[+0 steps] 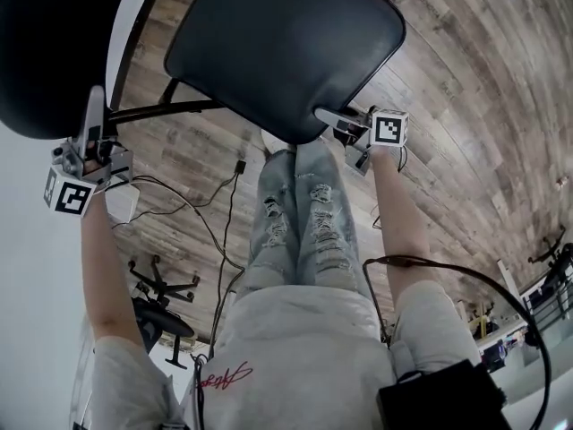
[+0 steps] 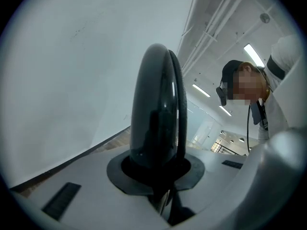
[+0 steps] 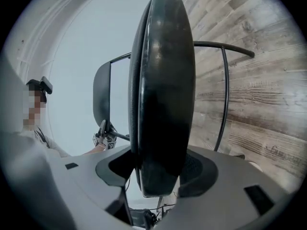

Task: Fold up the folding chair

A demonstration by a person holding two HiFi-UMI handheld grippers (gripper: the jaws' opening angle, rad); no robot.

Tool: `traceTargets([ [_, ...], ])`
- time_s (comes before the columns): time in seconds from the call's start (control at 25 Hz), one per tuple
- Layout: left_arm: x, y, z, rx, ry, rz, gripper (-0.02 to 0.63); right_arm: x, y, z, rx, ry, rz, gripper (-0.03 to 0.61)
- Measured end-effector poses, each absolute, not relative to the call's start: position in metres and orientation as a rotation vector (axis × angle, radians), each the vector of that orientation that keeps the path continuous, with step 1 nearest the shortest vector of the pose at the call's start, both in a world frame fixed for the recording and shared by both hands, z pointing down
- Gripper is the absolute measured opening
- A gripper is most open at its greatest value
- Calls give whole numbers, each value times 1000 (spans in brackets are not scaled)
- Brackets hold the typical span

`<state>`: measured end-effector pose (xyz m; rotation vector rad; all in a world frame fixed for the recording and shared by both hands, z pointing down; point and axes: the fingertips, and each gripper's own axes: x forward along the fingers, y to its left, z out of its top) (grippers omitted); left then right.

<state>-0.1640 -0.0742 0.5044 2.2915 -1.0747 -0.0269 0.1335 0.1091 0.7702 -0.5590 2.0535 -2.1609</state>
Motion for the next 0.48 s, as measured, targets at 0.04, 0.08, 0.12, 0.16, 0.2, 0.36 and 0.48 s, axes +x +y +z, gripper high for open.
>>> traceTargets([
  [0.04, -163, -75, 504, 2294, -1078, -36, 80, 134, 109, 769, -559, 2043, -2172, 258],
  [0.08, -161, -75, 502, 2298, -1082, -44, 78, 135, 109, 769, -566, 2031, -2186, 258],
  [0.12, -160, -75, 500, 2304, -1088, -50, 78, 136, 109, 768, -580, 2025, -2193, 258],
  [0.16, -159, -75, 498, 2312, -1093, -52, 78, 135, 105, 764, -595, 2021, -2184, 258],
  [0.2, -158, -75, 494, 2322, -1099, -53, 78, 132, 100, 755, -610, 2017, -2168, 258],
  [0.36, -154, -70, 473, 2366, -1136, -44, 80, 120, 89, 724, -730, 1970, -2202, 258],
  [0.48, -153, -58, 456, 2406, -1171, -30, 80, 109, 85, 703, -829, 1944, -2287, 258],
])
